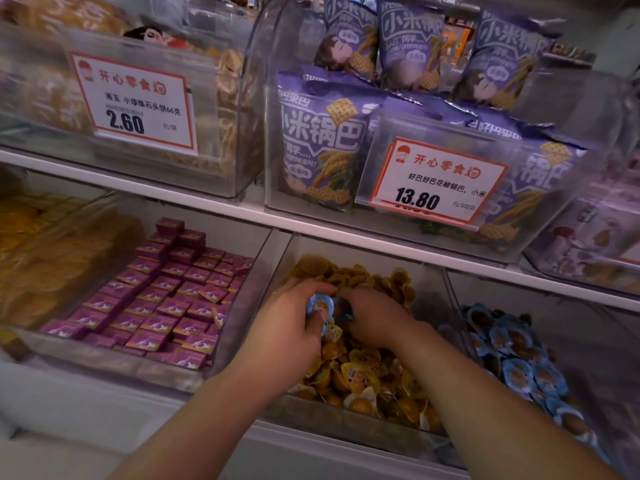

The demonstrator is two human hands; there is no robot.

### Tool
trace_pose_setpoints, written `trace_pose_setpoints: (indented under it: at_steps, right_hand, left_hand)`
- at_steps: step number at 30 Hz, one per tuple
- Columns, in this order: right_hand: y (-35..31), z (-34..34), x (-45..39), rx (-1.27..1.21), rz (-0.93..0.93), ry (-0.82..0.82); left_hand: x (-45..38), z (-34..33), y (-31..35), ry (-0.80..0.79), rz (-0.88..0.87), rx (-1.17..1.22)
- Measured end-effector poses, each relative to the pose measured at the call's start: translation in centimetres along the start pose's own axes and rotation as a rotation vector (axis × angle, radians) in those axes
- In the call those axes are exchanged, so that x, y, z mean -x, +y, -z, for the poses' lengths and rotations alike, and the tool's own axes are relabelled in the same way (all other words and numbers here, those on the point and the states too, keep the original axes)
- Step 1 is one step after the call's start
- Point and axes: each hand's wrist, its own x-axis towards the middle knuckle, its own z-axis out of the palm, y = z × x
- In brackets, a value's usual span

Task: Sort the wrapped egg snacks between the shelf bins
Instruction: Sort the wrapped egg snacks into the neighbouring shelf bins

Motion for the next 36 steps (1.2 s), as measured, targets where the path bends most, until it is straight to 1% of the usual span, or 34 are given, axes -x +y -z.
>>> trace_pose_setpoints:
  at_steps: [2,3,4,5,6,7,9,10,11,12,13,14,16,18,21,22,23,26,28,30,32,34,36]
  right_hand:
    - [-0.5,1.2,0.9,-0.09,-0.064,0.026]
    - [-0.6,1.9,1.6,-0.15,-0.099,0.07]
    - [-0.7,2.6,2.6,-0.23,-0.132,0.124]
    - [-0.8,3.3,3.8,-0.367,-0.166,0.168]
    - [-1.0,3.7,5.2,-0.591,-0.195,0.189]
    - [-1.2,4.0,6.7,-0.873,-0.216,0.175]
    - [-1.9,4.2,9.7,-1.39,-0.232,0.07]
    - [-2.2,4.2,10.9,-1.57,-0.226,0.008]
    - [-2.6,4.2,12.0,-1.696,-0.205,-0.038]
    - [-2.8,4.2,12.8,-1.762,-0.181,-0.045]
    - [-2.9,4.2,13.4,-1.773,-0.17,-0.012]
    - [-2.8,4.1,13.8,-1.726,-0.172,0.056]
    - [-1.9,4.1,14.5,-1.579,-0.182,0.197]
    - [-0.1,4.3,15.1,-1.476,-0.143,0.305]
    - [3.6,4.7,16.0,-1.378,-0.104,0.446]
    - [4.9,4.8,16.1,-1.379,-0.114,0.487]
    - [6.3,4.9,16.1,-1.369,-0.139,0.54]
    - [10.7,4.9,15.8,-1.241,-0.283,0.708]
    - [13.5,5.1,15.4,-1.109,-0.332,0.714]
    - [15.7,5.4,15.3,-0.983,-0.355,0.647]
    - [16.9,6.0,14.9,-0.997,-0.378,0.602]
    - [17.1,6.2,14.4,-1.009,-0.4,0.64]
    - [16.2,6.0,14.1,-1.006,-0.39,0.755]
  left_hand:
    - [0.1,0.0,-0.1,0.021,0.003,0.029]
    - [0.1,0.0,0.0,0.034,0.013,0.057]
    - [0.1,-0.1,0.0,0.052,0.028,0.101]
    - [0.0,-0.2,0.2,0.077,0.049,0.163]
    - [0.0,-0.4,0.6,0.105,0.069,0.235]
    - [0.0,-0.6,1.0,0.133,0.079,0.3]
    - [0.4,-1.3,2.3,0.174,0.048,0.371]
    - [0.6,-1.8,3.0,0.17,0.008,0.375]
    - [0.9,-2.4,3.7,0.152,-0.037,0.362]
    - [1.3,-2.9,4.3,0.136,-0.091,0.328]
    - [1.6,-3.5,4.9,0.128,-0.148,0.279]
    - [1.8,-3.9,5.2,0.125,-0.194,0.237]
    - [1.8,-4.4,5.6,0.1,-0.224,0.202]
    - [1.5,-4.8,5.8,0.04,-0.259,0.18]
    - [1.1,-5.9,5.6,-0.027,-0.44,-0.017]
    - [0.9,-6.3,5.3,-0.044,-0.441,-0.057]
    - [0.5,-6.5,4.8,-0.059,-0.4,-0.069]
    - [-1.0,-7.2,2.7,-0.135,-0.284,-0.163]
    - [-1.9,-7.6,1.8,-0.223,-0.291,-0.27]
    - [-2.4,-8.2,1.6,-0.31,-0.306,-0.341]
    - [-2.5,-9.2,1.4,-0.398,-0.306,-0.4]
    - [-2.5,-10.3,1.1,-0.503,-0.293,-0.445]
    - [-2.6,-10.9,0.9,-0.587,-0.255,-0.447]
